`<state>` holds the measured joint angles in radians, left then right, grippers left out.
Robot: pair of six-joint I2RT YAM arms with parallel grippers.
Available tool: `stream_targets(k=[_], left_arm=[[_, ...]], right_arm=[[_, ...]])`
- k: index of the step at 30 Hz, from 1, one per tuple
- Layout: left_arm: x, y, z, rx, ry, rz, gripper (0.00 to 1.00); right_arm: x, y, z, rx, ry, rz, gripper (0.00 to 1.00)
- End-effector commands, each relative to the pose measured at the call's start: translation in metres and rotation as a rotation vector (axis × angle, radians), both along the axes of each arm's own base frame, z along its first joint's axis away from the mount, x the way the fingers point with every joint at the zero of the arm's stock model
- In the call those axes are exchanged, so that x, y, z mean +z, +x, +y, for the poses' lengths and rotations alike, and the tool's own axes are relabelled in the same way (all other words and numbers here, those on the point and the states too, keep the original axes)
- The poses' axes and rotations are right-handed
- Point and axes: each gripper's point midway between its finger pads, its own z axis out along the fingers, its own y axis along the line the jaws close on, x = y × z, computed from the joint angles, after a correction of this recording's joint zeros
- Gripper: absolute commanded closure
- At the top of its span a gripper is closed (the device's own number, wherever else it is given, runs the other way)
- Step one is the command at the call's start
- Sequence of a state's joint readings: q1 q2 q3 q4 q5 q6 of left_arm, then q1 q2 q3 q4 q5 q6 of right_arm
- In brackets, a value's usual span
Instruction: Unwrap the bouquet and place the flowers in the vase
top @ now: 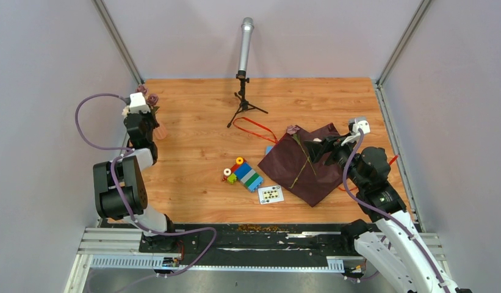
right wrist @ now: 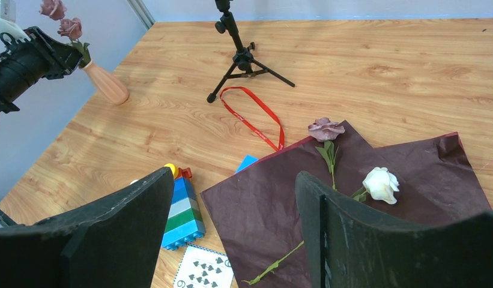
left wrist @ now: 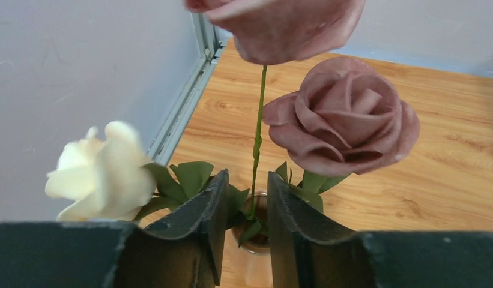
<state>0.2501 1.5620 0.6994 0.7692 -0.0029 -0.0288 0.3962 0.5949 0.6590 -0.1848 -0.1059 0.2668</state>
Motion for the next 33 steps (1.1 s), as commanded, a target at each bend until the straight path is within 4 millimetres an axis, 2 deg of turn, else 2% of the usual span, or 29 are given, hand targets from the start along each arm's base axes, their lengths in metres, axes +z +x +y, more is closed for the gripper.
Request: stream_targets(k=[1,13,17,20,24,30,33], left_arm=[[0.024,-0.003,0.013,0.072,-0.017,-0.065,0.59],[0.051,-0.018,0.007,0.072,-0.062,-0.085,0.19],[0.057,-0.02,0.001,0.056,-0.097,-0.062,0.15],[0.071,-0.029,-0.001,0.071,-0.139,-0.058,0.13],[0.095,-0.052,0.001,0.129,-0.171,-0.003,0.11],[0.144,-0.075,-0.004,0.126,-0.147,0.082,0.07],[0.152,-0.082,-0.008,0.105,-0.137,0.125,0.07]], right_arm=[[0.005,-0.001,0.0,0.008,0.001,-0.024,0.25],[0.004,-0.001,0.002,0.016,-0.011,-0.025,0.25],[0.005,-0.001,0.002,0.021,-0.017,-0.03,0.25],[0.007,-0.001,0.002,0.02,-0.015,-0.032,0.25],[0.01,0.002,-0.004,-0.022,-0.012,-0.017,0.25],[0.005,0.009,-0.024,-0.141,-0.057,0.05,0.28],[0.003,0.011,-0.027,-0.164,-0.057,0.076,0.3]])
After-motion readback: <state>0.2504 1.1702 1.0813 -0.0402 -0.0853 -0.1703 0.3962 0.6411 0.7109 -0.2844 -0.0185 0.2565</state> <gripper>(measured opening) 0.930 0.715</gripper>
